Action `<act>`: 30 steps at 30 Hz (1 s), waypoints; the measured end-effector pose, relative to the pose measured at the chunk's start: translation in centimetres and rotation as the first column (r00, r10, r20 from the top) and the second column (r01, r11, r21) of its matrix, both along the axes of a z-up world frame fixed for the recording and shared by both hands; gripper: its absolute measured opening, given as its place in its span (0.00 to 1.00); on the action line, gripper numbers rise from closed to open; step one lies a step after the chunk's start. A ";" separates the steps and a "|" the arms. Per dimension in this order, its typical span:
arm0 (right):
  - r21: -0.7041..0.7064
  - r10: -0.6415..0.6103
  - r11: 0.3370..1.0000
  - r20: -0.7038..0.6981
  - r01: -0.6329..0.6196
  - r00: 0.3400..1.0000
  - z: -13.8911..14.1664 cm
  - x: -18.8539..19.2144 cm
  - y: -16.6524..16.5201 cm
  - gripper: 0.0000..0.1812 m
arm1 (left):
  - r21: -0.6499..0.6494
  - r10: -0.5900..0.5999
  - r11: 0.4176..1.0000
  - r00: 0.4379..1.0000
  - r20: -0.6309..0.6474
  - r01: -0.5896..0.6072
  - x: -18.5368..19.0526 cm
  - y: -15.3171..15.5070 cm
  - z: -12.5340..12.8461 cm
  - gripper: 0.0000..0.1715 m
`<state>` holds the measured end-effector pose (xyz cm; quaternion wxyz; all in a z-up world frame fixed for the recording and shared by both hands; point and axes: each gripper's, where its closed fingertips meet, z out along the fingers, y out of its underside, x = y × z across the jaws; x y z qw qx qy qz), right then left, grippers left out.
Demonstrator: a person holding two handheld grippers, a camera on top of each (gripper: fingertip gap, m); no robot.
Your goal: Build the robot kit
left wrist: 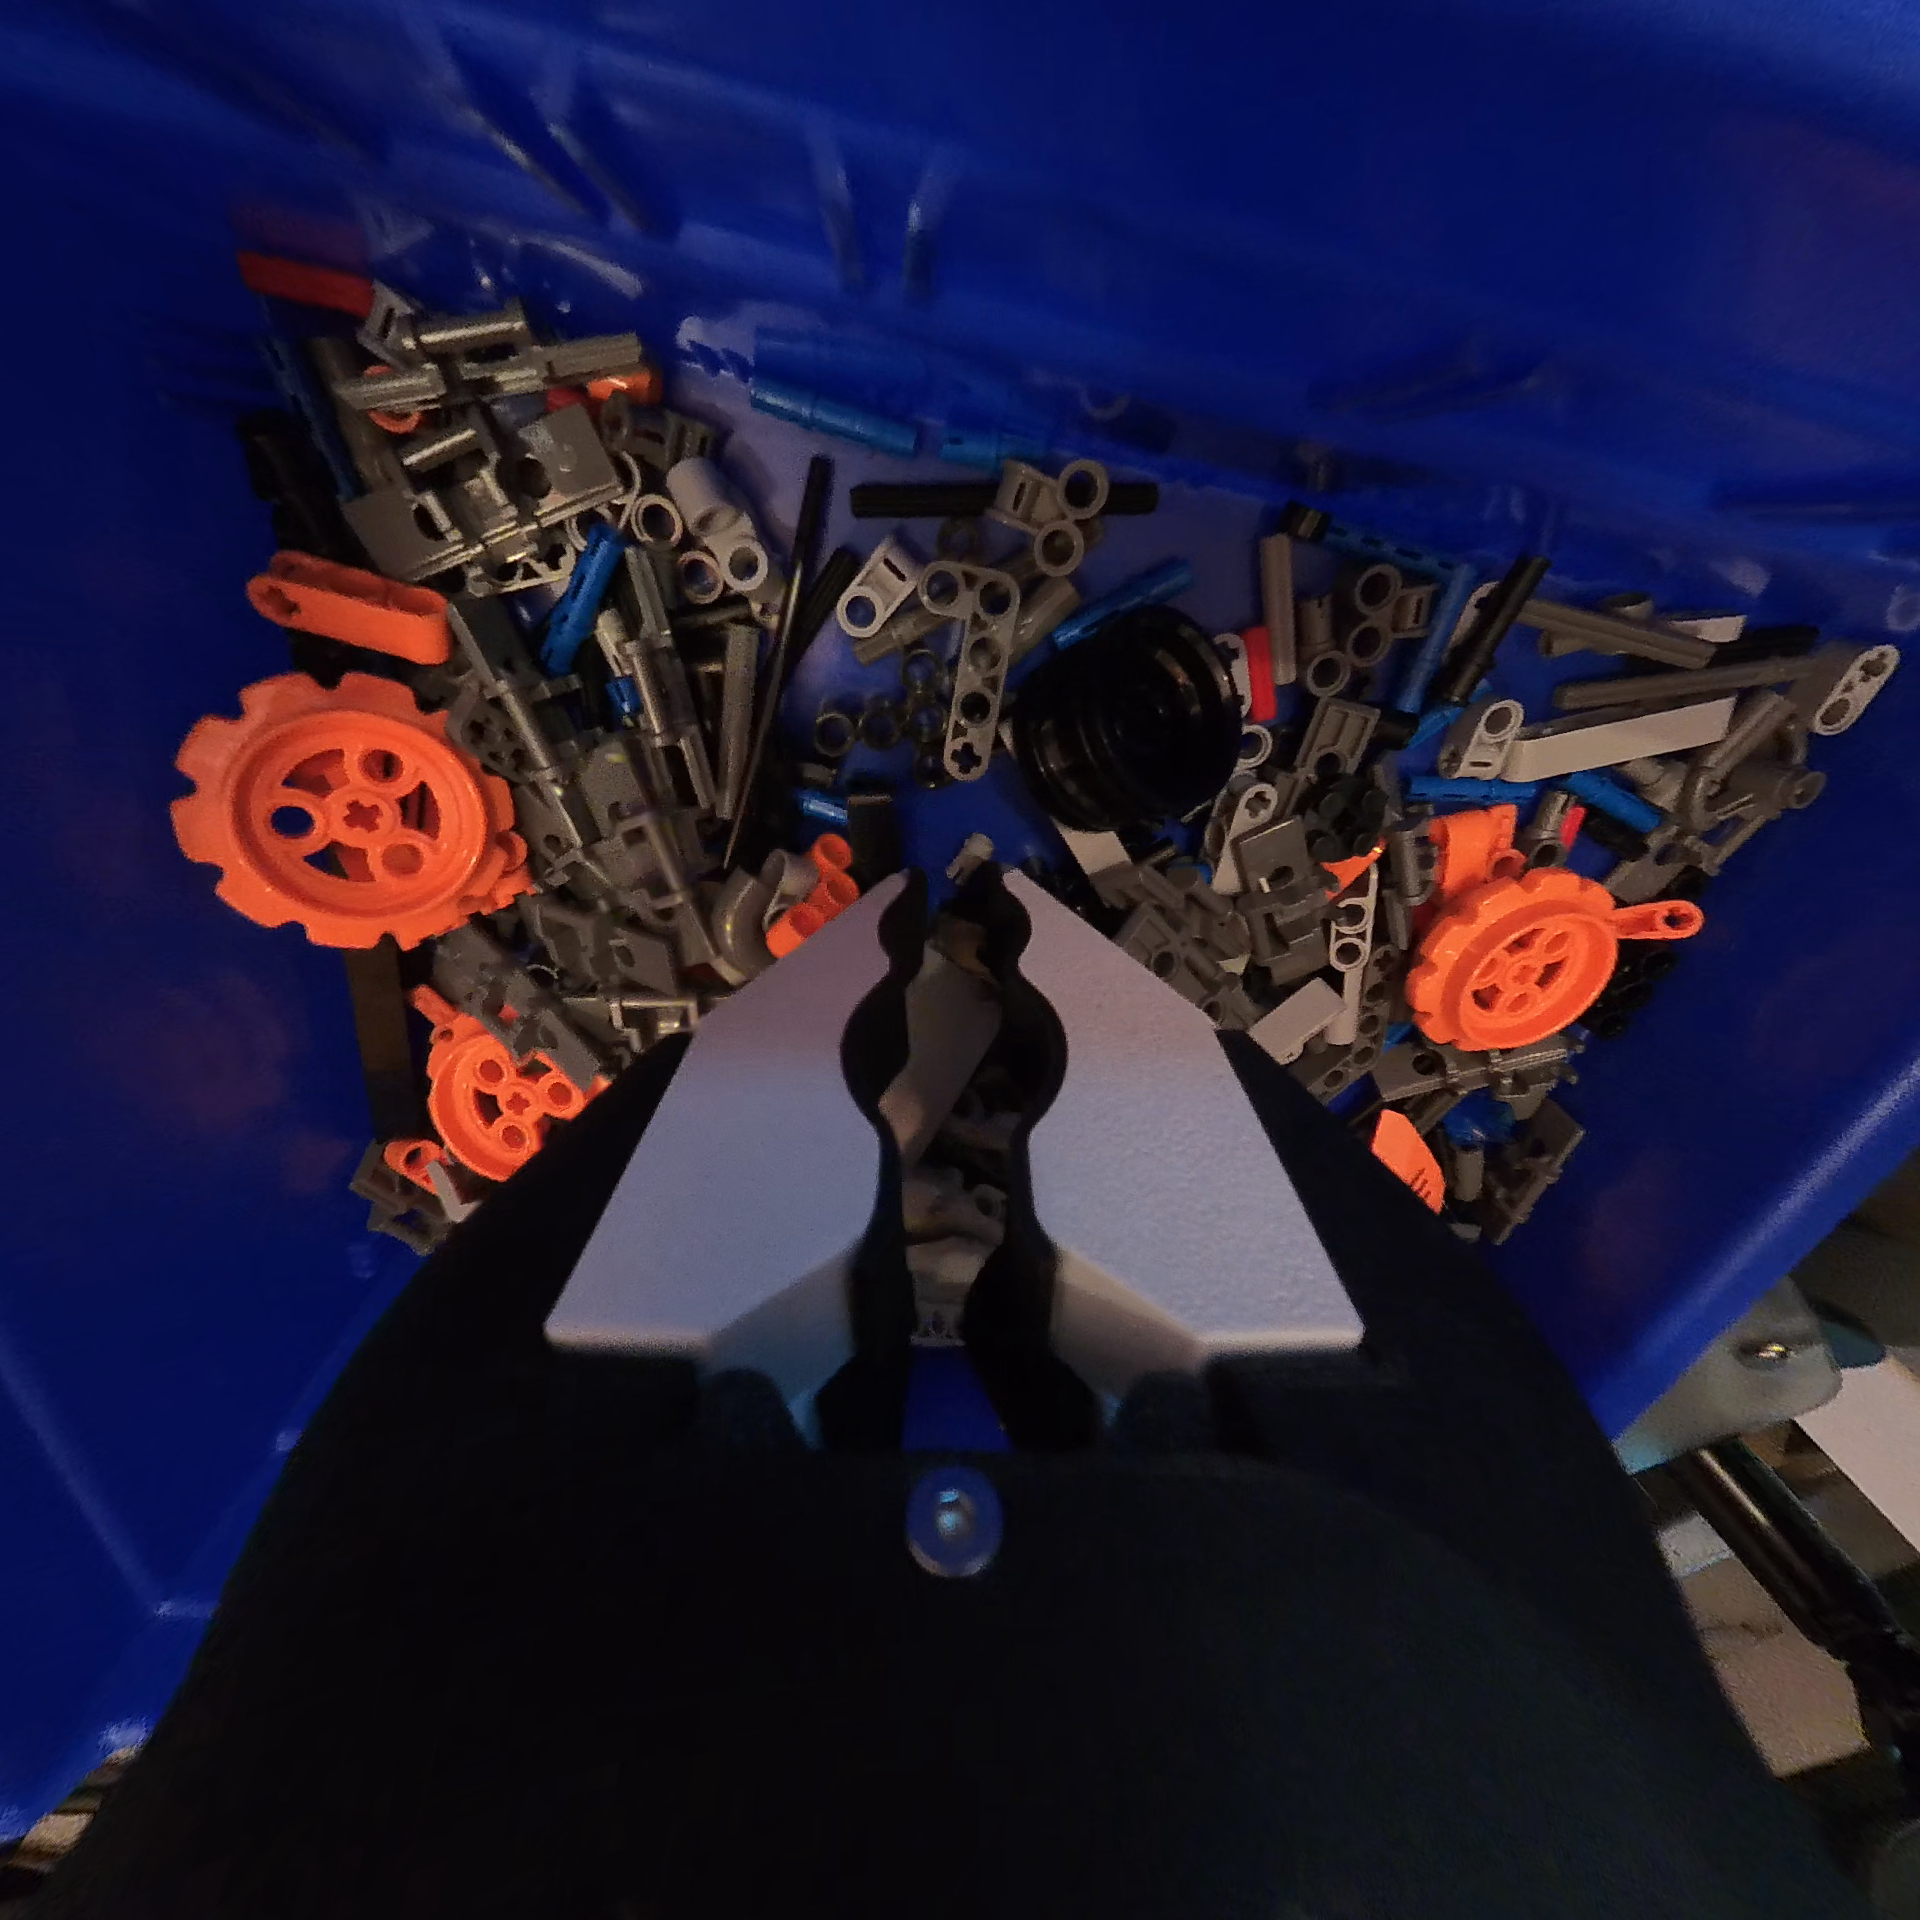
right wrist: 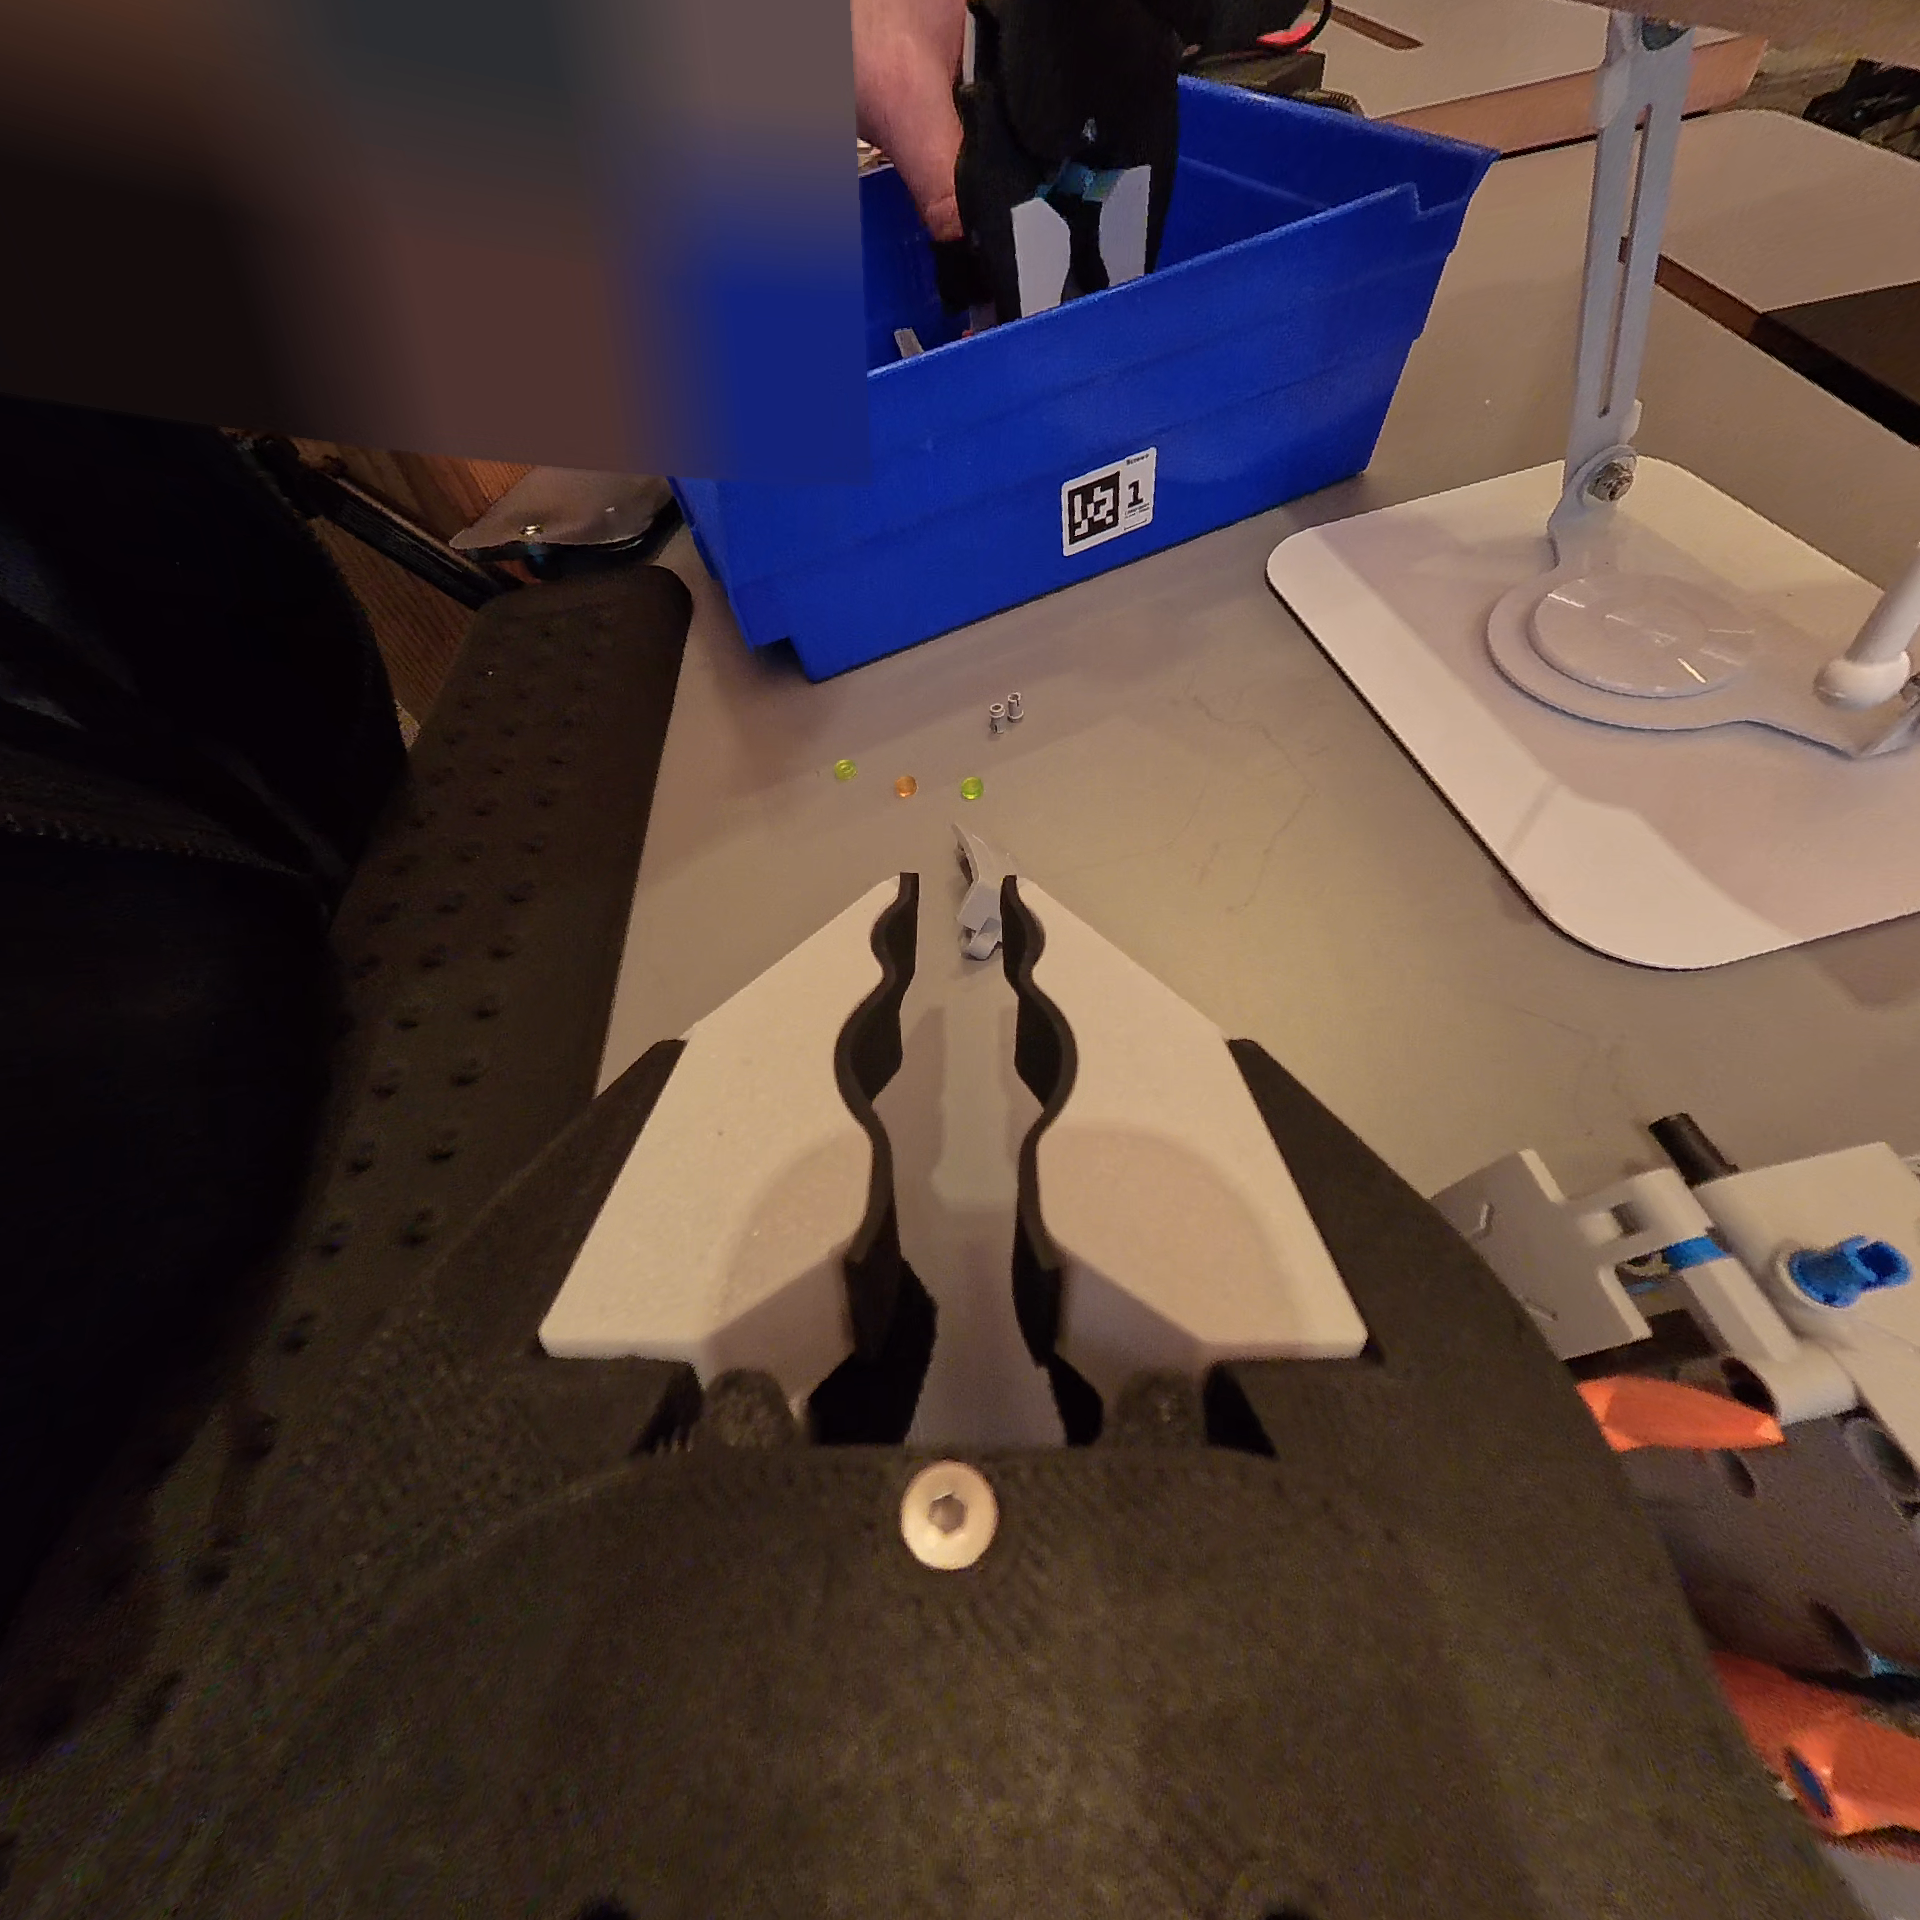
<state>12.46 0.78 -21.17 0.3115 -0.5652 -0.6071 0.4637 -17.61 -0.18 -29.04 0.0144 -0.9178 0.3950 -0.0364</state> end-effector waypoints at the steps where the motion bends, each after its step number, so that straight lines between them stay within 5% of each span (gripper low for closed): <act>1: -0.001 0.000 1.000 0.000 0.000 1.000 0.0 0.0 0.0 0.07 | 0.011 0.000 1.000 1.000 0.003 0.000 0.0 0.1 0.1 0.06; 16: 0.000 -0.001 1.000 -0.002 0.001 1.000 0.1 0.0 0.0 0.07 | 0.047 -0.039 0.998 0.999 0.013 0.039 0.7 0.1 0.3 0.02; 26: 0.028 0.004 1.000 -0.026 -0.003 1.000 1.1 -0.1 -0.4 0.08 | 0.187 -0.033 0.982 0.999 0.038 0.026 4.7 0.1 8.8 0.02; 30: 0.049 0.010 0.999 -0.034 -0.009 0.999 1.6 -0.2 -0.9 0.08 | 0.214 -0.077 0.975 0.996 0.050 0.064 9.0 -1.4 11.9 0.02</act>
